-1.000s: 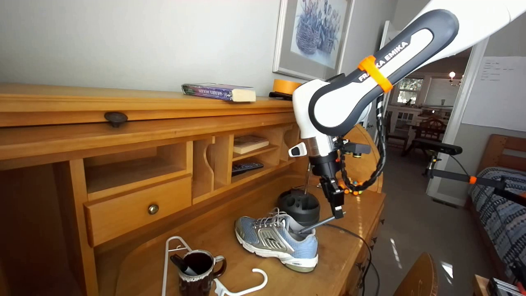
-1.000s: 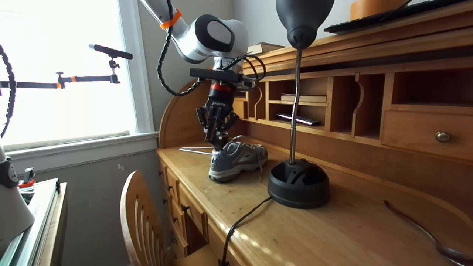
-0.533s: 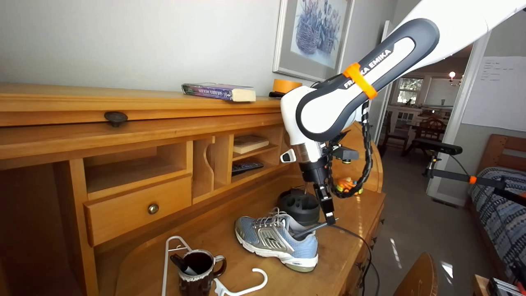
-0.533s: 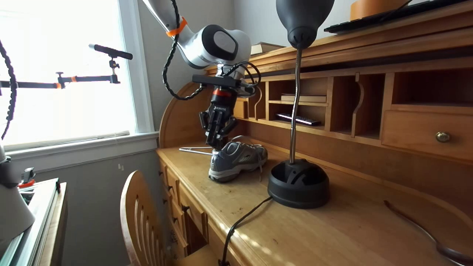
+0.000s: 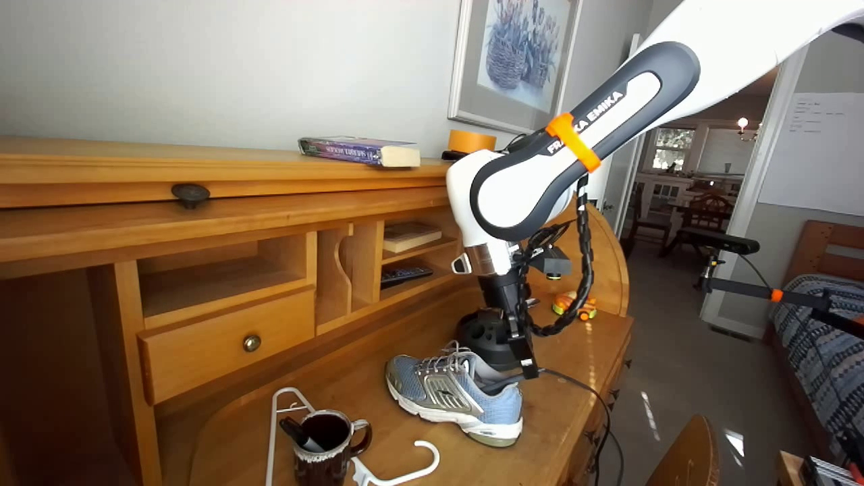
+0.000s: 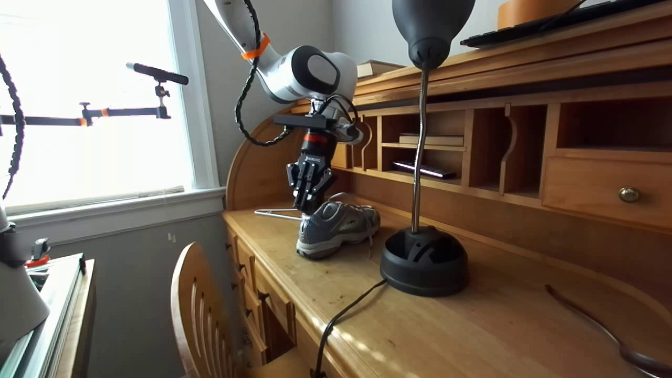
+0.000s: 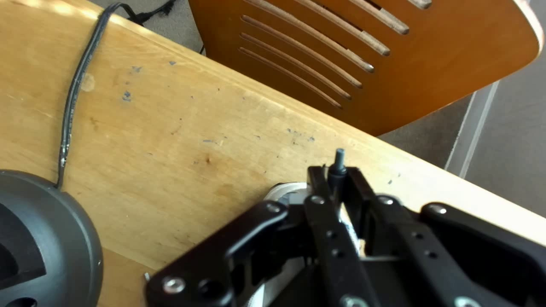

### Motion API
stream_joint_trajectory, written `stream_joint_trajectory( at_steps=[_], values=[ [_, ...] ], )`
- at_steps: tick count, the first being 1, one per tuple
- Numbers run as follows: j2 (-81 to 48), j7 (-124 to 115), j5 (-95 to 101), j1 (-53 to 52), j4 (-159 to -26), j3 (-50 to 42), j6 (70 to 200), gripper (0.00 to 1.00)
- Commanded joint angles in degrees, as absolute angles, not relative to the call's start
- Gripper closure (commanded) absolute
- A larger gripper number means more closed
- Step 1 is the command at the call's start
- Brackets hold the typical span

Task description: Pick up the pen to the right of the sneaker, place it inside the sneaker, pick up the marker out of the mug and place it in the sneaker

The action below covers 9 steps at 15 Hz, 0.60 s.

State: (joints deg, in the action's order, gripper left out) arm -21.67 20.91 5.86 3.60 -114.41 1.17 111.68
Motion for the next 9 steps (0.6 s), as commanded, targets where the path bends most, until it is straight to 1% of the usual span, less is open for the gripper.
stream_joint_trajectory(
  at_steps=[1, 9],
  values=[
    [-24.32, 17.77, 4.32, 3.16, -110.97, 1.28, 108.73, 0.96],
    [-26.76, 13.98, 2.75, 2.47, -107.33, 1.83, 107.06, 0.96]
  ],
)
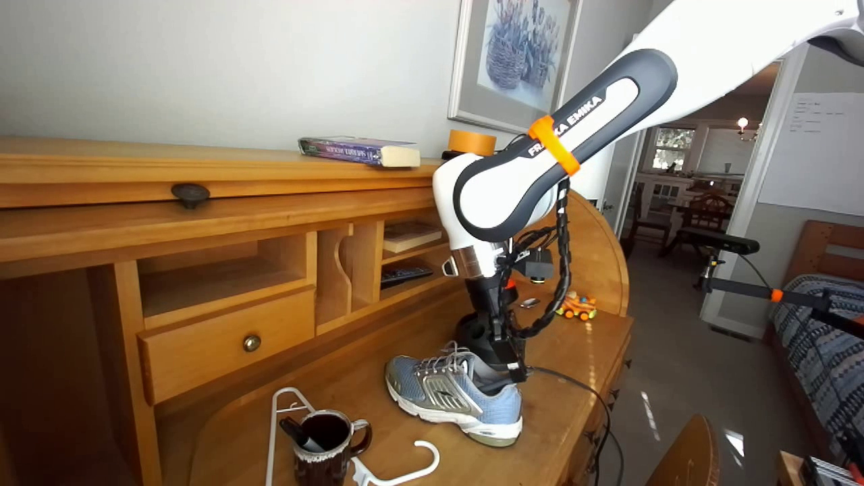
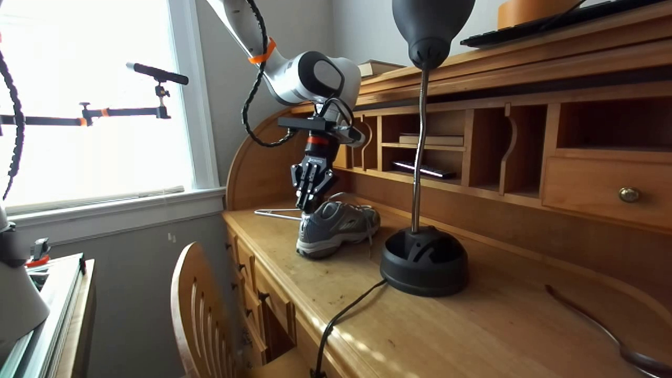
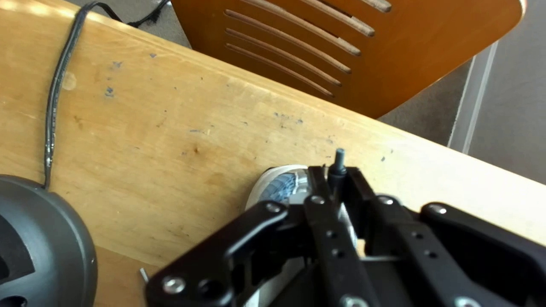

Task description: Pick up the pen to the right of the sneaker, place it inside the sneaker, pick up the marker out of the mug and place it in the sneaker

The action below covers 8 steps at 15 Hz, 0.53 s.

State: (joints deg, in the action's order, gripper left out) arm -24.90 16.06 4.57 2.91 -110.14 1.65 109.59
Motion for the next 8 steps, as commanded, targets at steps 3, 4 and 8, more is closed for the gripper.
stream_joint_trajectory(
  at_steps=[3, 4, 8],
  values=[
    [-27.66, 12.6, 1.01, 2.31, -106.17, 2.03, 106.65, 0.96],
    [-27.86, 12.04, 0.69, 2.21, -105.91, 2.0, 106.79, 0.96],
    [-27.66, 8.56, -0.9, 1.93, -105.98, 1.65, 107.28, 0.96]
  ],
)
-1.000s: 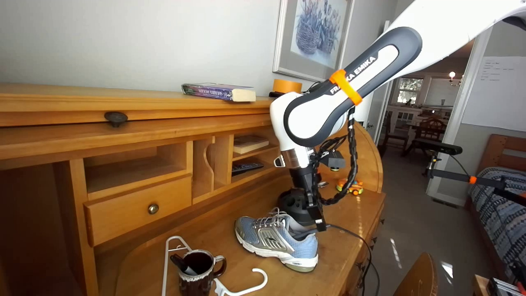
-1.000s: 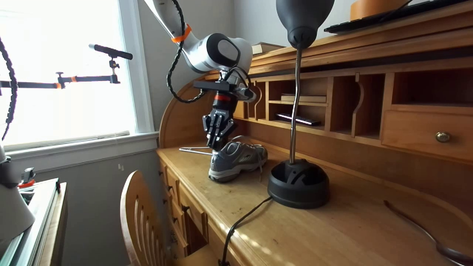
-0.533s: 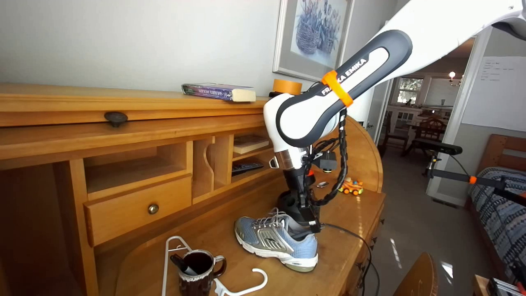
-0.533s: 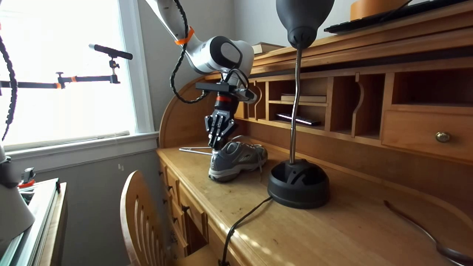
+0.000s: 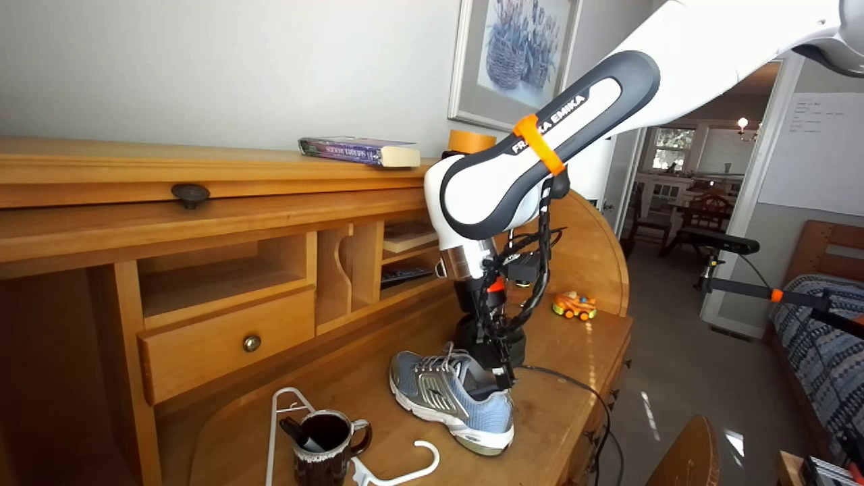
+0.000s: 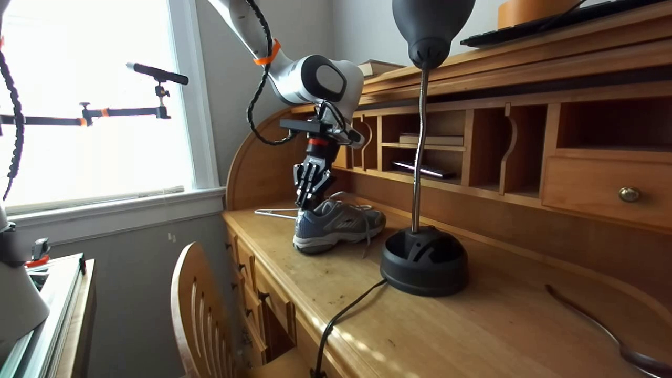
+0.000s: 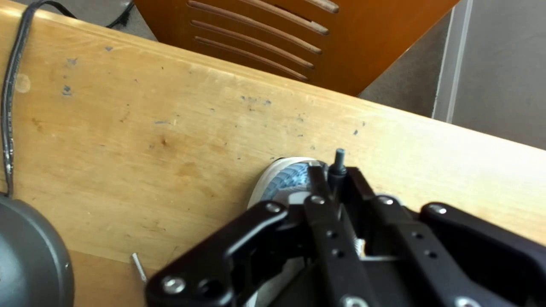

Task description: Pick up the pen to the right of the sneaker, place it inside the sneaker, pick up the marker out of the mug and place it in the sneaker

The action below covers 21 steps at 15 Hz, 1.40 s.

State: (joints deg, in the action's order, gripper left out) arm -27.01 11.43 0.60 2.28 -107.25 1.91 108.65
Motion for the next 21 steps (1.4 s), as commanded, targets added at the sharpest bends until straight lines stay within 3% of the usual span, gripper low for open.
stream_joint_trajectory(
  at_steps=[1, 6, 7, 8, 11, 17, 21],
  values=[
    [-27.3, 7.05, -1.31, 1.83, -106.28, 1.5, 107.39, 0.96],
    [-26.79, 2.15, -2.72, 1.45, -107.37, 1.35, 107.8, 0.96],
    [-26.73, 1.54, -2.75, 1.36, -107.54, 1.34, 107.9, 0.81],
    [-26.64, 0.81, -2.64, 1.24, -107.73, 1.28, 108.17, 0.58],
    [-26.16, -0.67, -2.56, 0.96, -108.29, 1.26, 108.67, 0.49],
    [-21.56, -0.2, -2.31, 0.01, -112.62, 1.93, 111.47, 0.04],
    [-16.8, 5.19, -0.37, -1.22, -117.85, 3.29, 119.54, 0.0]
  ],
)
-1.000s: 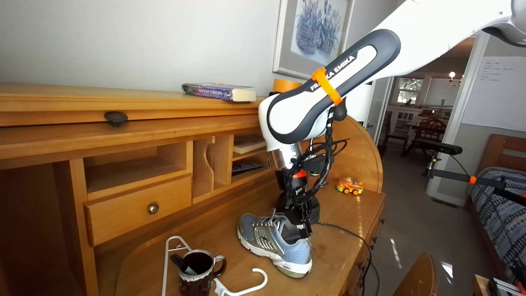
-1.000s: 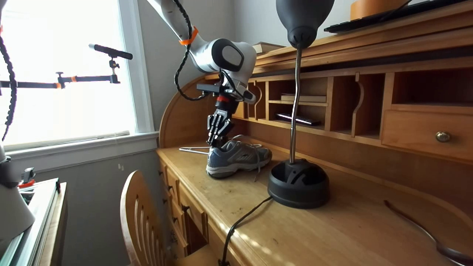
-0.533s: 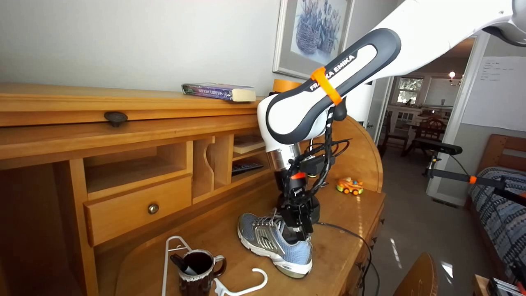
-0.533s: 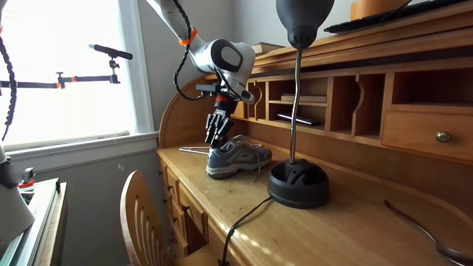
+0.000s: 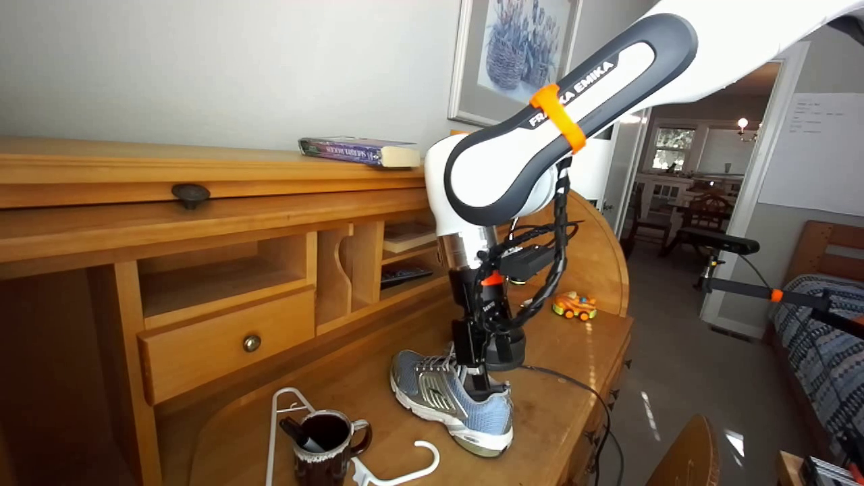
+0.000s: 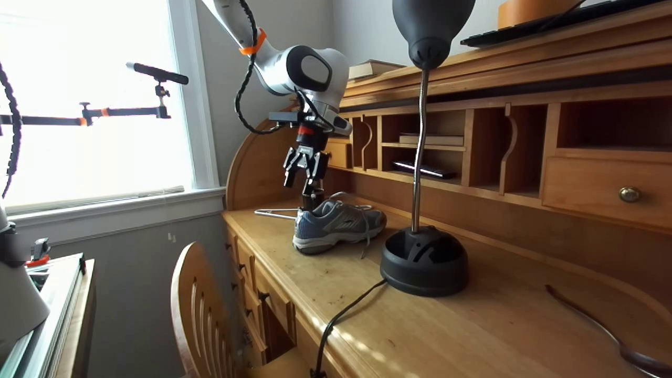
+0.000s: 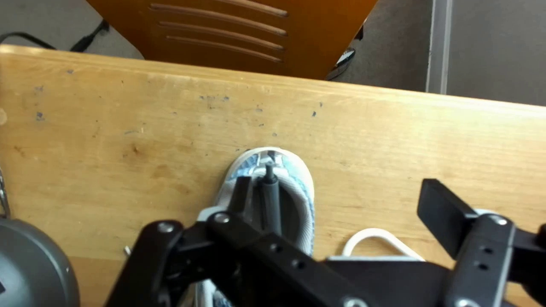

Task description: Pick up the pen to the right of the sneaker, place it inside the sneaker, pick up the marker out of the mug and place it in the sneaker

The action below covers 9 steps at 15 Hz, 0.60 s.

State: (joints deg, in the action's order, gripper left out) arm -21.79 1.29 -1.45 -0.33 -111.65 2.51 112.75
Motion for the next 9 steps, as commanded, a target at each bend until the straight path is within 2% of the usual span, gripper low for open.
stream_joint_trajectory(
  at_steps=[1, 9],
  values=[
    [-16.05, 6.58, -0.5, -1.44, -118.87, 3.77, 121.82, 0.0],
    [-16.54, 18.13, -1.38, -3.26, -123.94, 8.72, 145.19, 0.0]
  ],
)
